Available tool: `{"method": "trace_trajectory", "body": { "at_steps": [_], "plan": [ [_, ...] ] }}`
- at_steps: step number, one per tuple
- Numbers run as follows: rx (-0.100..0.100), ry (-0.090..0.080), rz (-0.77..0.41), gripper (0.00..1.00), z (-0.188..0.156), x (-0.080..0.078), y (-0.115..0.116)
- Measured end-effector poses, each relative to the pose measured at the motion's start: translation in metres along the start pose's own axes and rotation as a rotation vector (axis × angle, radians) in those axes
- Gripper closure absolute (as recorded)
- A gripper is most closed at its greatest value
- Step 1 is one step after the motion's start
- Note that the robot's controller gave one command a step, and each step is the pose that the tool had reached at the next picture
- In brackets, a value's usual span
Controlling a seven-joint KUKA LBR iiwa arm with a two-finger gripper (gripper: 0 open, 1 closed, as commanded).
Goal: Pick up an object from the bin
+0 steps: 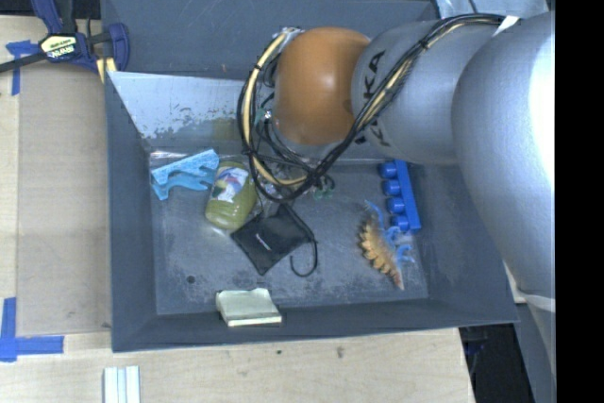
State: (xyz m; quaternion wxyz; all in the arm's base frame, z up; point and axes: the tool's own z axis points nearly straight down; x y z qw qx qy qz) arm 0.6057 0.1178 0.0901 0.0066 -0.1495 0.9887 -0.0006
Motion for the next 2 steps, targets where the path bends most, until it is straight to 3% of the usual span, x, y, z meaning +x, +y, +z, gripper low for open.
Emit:
{"method": "trace_trajectory", "body": {
  "at_steps": [1, 2],
  "plan": [
    [0.0, 0.0, 0.0, 1.0, 0.0, 0.0, 0.0],
    [-0.002, 0.008, -0.006, 1.0, -0.027, 0.005, 0.001]
  ]
}}
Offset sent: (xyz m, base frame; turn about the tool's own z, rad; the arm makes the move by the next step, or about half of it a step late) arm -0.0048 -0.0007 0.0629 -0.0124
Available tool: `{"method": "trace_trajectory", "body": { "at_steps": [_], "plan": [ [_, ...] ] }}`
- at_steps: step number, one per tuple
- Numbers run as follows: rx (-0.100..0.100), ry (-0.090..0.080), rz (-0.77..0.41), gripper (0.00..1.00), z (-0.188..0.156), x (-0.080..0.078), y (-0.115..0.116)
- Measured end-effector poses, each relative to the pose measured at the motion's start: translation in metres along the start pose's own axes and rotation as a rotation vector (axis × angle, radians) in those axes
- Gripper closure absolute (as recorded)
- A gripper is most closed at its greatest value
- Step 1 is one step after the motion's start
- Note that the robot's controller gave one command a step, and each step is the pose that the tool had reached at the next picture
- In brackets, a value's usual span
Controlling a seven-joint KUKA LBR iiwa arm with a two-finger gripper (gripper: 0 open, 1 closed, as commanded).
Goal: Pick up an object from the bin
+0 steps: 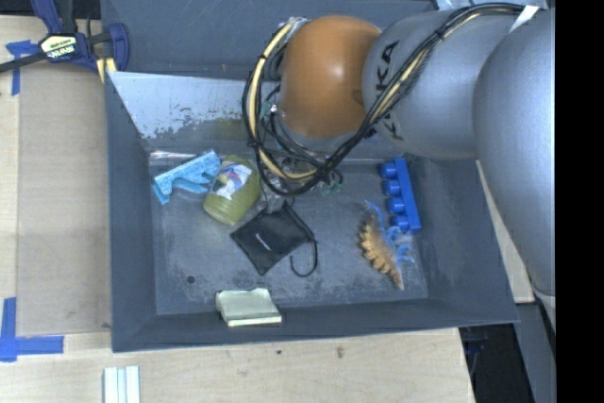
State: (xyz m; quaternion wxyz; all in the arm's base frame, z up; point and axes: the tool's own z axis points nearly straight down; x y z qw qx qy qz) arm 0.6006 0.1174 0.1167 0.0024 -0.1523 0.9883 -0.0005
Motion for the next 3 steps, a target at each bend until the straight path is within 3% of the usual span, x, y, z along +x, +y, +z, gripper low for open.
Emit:
{"method": "trace_trajectory", "body": {
  "at_steps": [1, 2, 3],
  "plan": [
    [0.0, -0.005, -0.014, 1.0, -0.054, 0.003, -0.003],
    [0.003, -0.015, -0.02, 1.0, -0.083, -0.001, -0.001],
    [0.0, 0.002, -0.022, 1.0, -0.11, -0.001, 0.006]
  ]
}}
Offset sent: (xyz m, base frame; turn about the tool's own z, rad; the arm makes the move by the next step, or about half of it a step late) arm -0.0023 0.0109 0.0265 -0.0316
